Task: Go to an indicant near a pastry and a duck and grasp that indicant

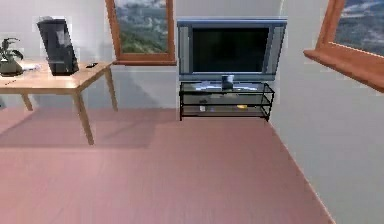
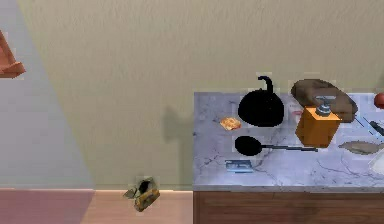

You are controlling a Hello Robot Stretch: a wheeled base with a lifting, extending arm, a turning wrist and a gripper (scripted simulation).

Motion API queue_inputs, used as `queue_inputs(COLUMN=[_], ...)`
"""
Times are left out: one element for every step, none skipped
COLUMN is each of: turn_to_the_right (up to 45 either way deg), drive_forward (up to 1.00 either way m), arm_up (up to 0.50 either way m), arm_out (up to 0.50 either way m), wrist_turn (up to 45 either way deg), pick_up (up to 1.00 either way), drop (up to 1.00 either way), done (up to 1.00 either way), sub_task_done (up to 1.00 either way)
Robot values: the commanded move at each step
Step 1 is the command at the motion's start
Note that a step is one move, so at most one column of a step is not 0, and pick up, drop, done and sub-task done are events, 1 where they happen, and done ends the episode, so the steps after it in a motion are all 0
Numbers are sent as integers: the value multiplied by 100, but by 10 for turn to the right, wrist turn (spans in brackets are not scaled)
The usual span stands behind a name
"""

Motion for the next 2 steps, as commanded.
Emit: queue_inputs(turn_to_the_right=[0, 420], drive_forward=[25, 0], arm_up=[0, 0], arm_out=[0, 0], wrist_turn=[0, 0], pick_up=[0, 0], drop=[0, 0], done=[0, 0], sub_task_done=[0, 0])
